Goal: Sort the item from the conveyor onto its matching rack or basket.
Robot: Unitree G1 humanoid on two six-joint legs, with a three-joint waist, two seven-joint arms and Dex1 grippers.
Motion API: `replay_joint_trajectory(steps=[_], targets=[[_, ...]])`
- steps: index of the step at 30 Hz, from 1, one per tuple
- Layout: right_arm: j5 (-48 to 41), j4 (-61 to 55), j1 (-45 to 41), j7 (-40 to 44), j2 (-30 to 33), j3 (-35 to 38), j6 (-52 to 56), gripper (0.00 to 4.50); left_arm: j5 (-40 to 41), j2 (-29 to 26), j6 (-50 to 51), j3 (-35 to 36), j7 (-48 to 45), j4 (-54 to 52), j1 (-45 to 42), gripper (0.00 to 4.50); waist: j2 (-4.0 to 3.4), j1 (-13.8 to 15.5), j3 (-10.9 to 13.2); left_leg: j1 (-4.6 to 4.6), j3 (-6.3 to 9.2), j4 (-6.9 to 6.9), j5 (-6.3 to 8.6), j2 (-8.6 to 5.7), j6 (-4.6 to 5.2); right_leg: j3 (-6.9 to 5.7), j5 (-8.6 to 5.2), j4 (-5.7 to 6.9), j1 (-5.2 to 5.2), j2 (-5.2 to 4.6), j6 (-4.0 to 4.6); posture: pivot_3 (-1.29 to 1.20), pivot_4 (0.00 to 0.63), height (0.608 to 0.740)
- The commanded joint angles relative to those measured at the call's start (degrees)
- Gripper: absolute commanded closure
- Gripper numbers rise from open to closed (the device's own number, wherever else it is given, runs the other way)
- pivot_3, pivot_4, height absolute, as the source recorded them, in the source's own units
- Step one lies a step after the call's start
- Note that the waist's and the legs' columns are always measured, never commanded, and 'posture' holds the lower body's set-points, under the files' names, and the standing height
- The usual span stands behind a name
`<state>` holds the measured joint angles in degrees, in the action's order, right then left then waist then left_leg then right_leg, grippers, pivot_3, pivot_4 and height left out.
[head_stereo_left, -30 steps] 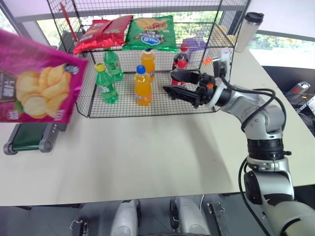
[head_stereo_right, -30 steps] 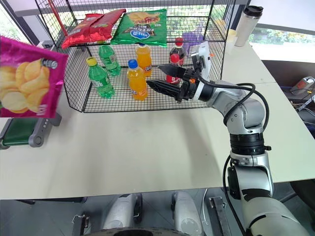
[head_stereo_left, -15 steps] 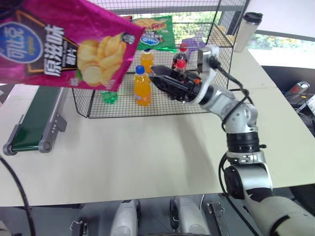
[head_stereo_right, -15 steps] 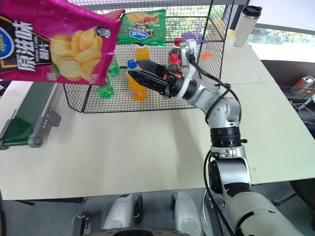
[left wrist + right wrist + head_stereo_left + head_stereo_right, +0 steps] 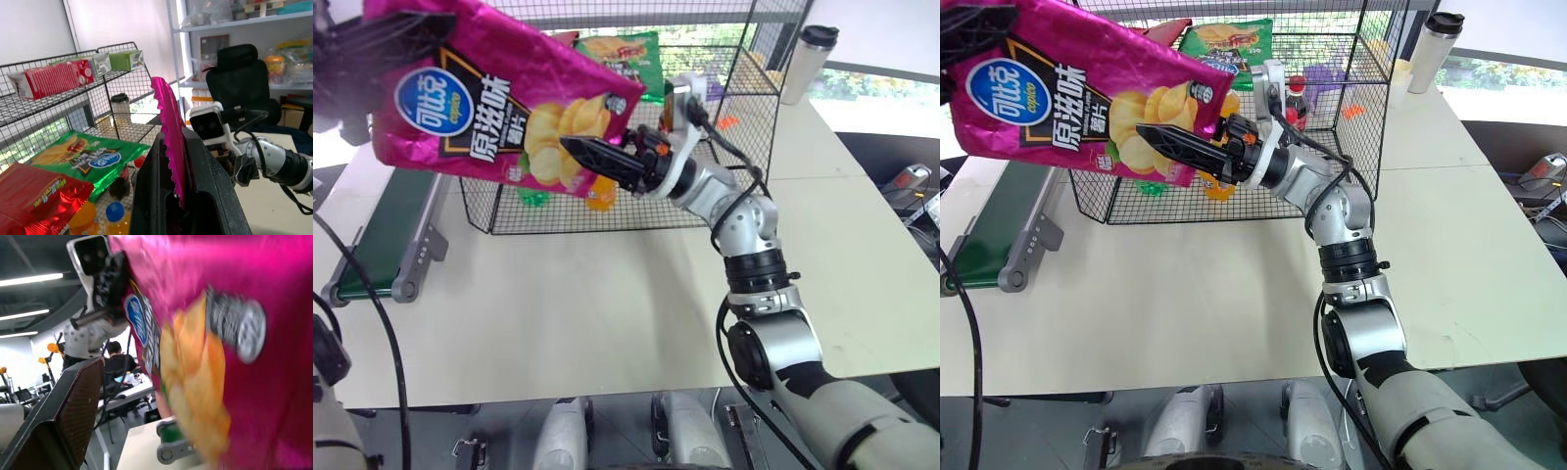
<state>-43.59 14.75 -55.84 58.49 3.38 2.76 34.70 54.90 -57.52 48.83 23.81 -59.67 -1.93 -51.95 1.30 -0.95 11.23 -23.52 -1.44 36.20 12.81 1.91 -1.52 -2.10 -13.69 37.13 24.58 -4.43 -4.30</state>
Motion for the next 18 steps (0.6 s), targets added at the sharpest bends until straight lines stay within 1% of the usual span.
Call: replay_joint_trajectory(steps=[1,6,7,12,15,18], targets=[[-1.42,-2.64,-1.09,-1.02,-1.44,0.55,-0.15,1.81,-1.02,0.53,-2.24,-0.11,0.99,-0.71,-0.16,4.50,0.00,-0.02,0.00,0.00,0.00,0.00,0.00,0.00,0.00,0.00,0.00,0.00,0.00,0.00,0.00,0.00,0.150,0.740],[-0.61,-4.32,-0.14,-1.33,-0.71,-0.04,-0.13,4.23,-2.21,0.92,-3.17,-0.06,2.00,0.29,0.02,4.50,0.00,-0.03,0.00,0.00,0.02,0.00,0.00,0.00,0.00,-0.01,0.00,0.00,0.00,0.00,0.00,0.00,0.150,0.740],[-0.53,-4.82,0.06,-1.33,-0.41,-0.21,0.06,4.45,-2.45,0.95,-3.30,-0.04,2.19,0.45,0.01,4.50,0.00,-0.03,0.00,0.00,0.01,-0.01,0.00,0.00,0.00,-0.01,0.00,0.00,0.00,0.00,0.00,0.00,0.150,0.740],[-0.06,-9.05,1.95,-2.47,2.06,-0.56,0.81,4.45,-3.54,1.19,-3.82,0.49,3.59,0.21,1.78,4.50,0.00,0.03,0.00,0.00,0.01,0.00,0.00,0.00,0.00,-0.01,0.00,0.00,0.00,0.00,0.00,0.00,0.150,0.740],[0.43,-11.59,3.04,-3.78,3.63,-0.52,0.74,4.50,-3.36,1.05,-3.09,1.28,5.02,0.35,3.00,3.73,0.00,0.04,0.00,0.00,0.01,0.01,0.00,0.00,0.00,-0.01,0.00,0.00,0.00,0.00,0.00,0.00,0.150,0.740],[0.78,-15.04,4.48,-5.43,6.06,-0.02,0.96,4.50,-5.36,1.52,-5.35,2.37,7.89,0.61,4.55,2.51,0.00,0.02,0.00,0.00,0.01,0.00,0.00,0.00,0.00,0.00,0.00,-0.01,0.00,-0.01,0.00,0.00,0.150,0.740]])
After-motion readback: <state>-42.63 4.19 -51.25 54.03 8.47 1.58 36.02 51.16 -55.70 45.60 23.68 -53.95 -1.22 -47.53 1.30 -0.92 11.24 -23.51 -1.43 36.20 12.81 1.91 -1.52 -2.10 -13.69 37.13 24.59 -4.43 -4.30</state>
